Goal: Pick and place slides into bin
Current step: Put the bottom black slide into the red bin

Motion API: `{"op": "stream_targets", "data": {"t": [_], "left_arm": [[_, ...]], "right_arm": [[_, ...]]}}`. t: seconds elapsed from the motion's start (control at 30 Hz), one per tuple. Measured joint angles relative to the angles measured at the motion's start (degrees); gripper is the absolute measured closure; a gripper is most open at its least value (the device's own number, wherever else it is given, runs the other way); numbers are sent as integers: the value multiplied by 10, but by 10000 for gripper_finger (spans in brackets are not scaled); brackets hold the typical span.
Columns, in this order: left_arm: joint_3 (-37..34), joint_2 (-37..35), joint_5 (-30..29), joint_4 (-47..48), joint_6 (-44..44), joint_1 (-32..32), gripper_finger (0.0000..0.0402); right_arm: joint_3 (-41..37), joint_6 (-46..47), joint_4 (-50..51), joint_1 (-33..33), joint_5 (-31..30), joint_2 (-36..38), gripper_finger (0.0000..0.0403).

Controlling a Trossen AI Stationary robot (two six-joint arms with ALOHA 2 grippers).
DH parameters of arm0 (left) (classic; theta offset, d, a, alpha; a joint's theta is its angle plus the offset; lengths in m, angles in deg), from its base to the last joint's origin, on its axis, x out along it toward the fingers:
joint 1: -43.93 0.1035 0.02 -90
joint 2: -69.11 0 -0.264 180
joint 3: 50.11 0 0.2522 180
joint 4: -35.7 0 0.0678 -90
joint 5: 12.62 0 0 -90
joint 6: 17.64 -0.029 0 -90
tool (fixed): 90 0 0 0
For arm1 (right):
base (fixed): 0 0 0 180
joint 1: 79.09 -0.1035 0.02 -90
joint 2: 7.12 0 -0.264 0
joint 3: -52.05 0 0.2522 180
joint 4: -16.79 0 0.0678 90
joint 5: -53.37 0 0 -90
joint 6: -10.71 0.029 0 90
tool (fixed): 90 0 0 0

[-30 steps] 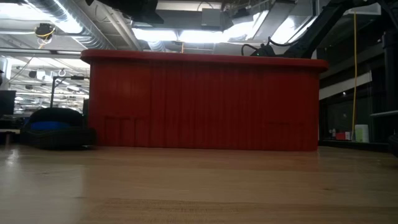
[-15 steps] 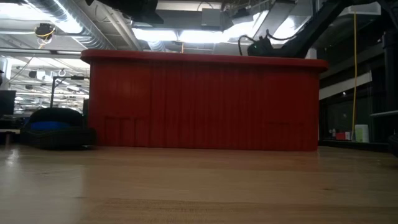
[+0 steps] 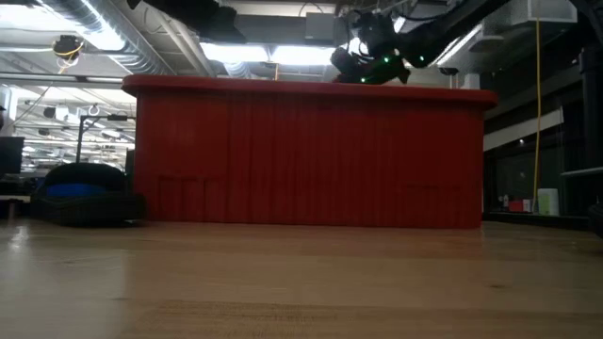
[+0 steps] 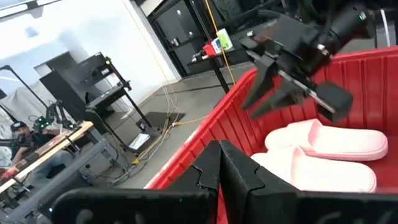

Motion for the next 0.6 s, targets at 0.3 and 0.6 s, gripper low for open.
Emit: {"op": "stream_targets", "data": {"t": [0.3,0.6], "left_arm": [[0,-2,69,23,-6,-15,399],[0,-49,84,61,23,-83,400]], "right_arm": [[110,-30,307,-62,-257,0,398],[206,44,464,-179,-282,28,400]]}}
